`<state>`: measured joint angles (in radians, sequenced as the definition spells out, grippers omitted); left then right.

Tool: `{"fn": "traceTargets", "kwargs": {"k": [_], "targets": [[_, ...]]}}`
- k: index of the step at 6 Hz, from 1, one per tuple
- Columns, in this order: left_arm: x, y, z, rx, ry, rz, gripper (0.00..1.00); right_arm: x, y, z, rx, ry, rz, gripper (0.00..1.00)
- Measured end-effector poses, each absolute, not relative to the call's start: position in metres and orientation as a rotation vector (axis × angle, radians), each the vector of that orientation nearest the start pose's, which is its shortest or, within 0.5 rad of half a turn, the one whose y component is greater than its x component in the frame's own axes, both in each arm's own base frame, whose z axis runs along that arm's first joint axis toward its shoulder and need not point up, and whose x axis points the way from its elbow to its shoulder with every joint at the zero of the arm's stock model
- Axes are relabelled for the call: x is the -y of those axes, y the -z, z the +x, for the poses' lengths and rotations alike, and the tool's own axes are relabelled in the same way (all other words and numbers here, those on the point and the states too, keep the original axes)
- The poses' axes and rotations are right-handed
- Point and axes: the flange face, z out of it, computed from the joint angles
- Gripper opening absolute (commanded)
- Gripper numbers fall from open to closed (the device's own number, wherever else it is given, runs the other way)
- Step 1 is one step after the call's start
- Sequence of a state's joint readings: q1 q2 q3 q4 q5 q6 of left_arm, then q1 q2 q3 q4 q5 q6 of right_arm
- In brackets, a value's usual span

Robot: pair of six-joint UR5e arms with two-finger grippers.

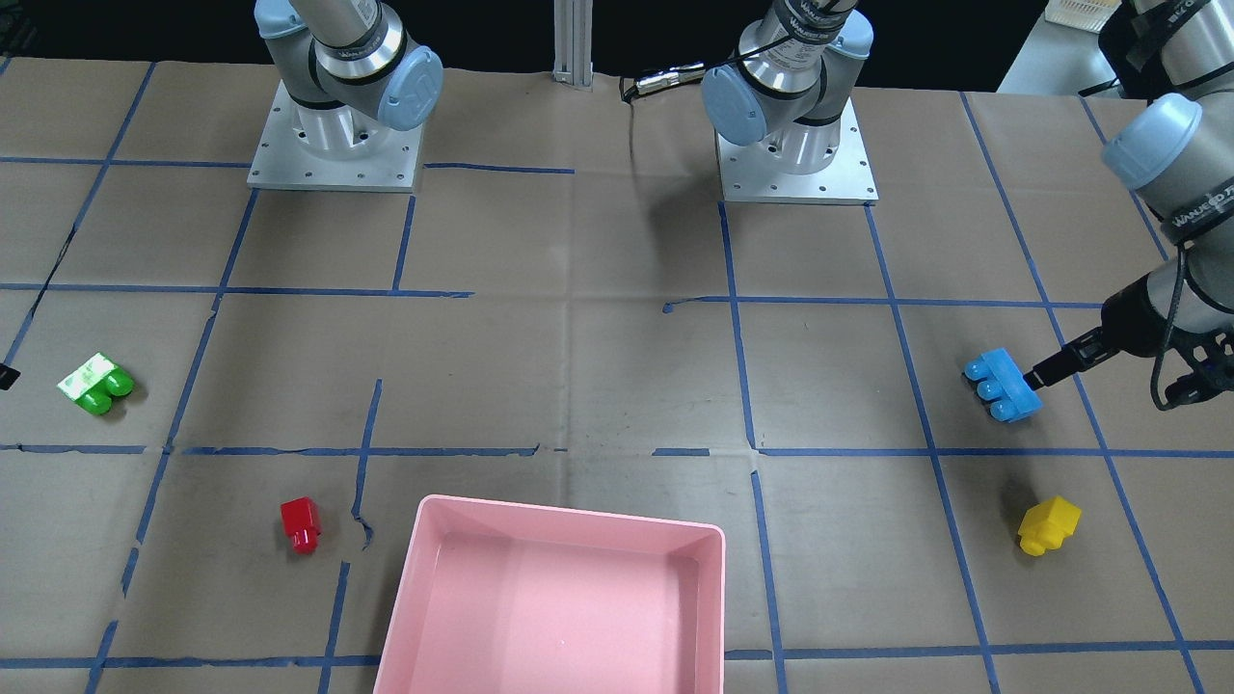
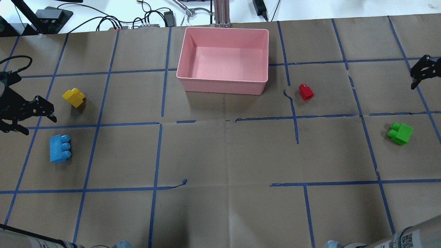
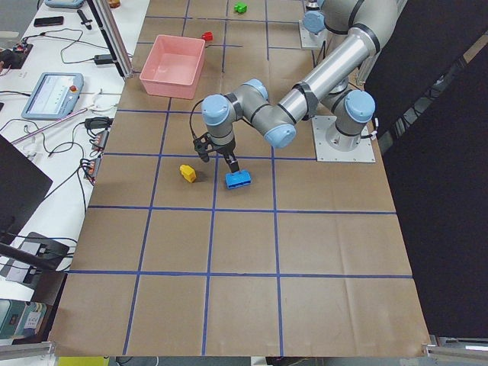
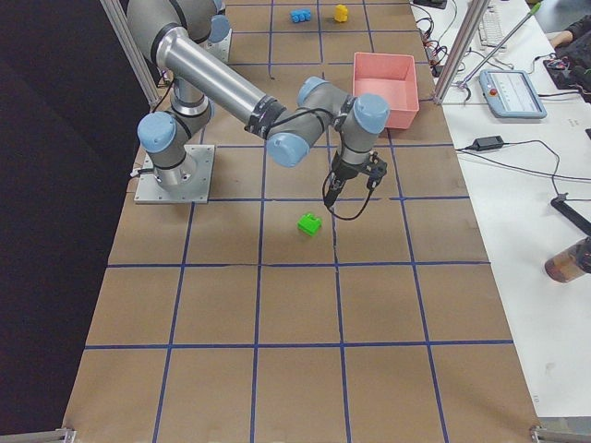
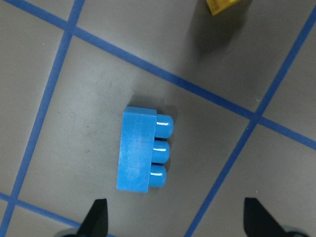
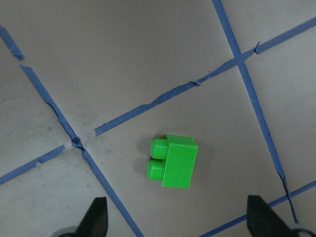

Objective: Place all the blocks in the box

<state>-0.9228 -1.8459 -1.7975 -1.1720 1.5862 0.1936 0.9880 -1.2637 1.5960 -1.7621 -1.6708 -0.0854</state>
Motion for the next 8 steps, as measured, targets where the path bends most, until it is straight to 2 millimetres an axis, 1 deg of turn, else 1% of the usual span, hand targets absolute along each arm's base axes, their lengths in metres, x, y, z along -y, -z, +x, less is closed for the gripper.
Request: {"fn": "traceTargets", "kwargs": {"k": [1,2,3,4,5,6,8], "targets": [[0.522,-0.255,0.233,-3.062,-0.152,-0.704,0.99,0.547,-0.299,-0.218,-3.054,-0.289,0.846,0.99],[0.529,-0.238,0.241,-3.041,-0.134,-0.695,0.99,0.539,-0.272,-0.218,-3.043,-0.285,0.884,0.99],[0.535,-0.223,0.246,-3.029,-0.112,-0.695,0.99,0.528,-0.247,-0.222,-3.031,-0.279,0.919,0.99],[0.538,-0.21,0.248,-3.027,-0.111,-0.699,0.99,0.518,-0.226,-0.229,-3.013,-0.288,0.95,0.99],[0.537,-0.202,0.246,-3.031,-0.127,-0.703,0.99,0.514,-0.211,-0.234,-3.001,-0.305,0.964,0.99],[0.533,-0.195,0.243,-3.035,-0.148,-0.706,0.99,0.513,-0.201,-0.235,-2.992,-0.325,0.969,0.99],[0.525,-0.187,0.236,-3.044,-0.183,-0.7,0.99,0.513,-0.193,-0.236,-2.977,-0.343,0.992,0.99]]}}
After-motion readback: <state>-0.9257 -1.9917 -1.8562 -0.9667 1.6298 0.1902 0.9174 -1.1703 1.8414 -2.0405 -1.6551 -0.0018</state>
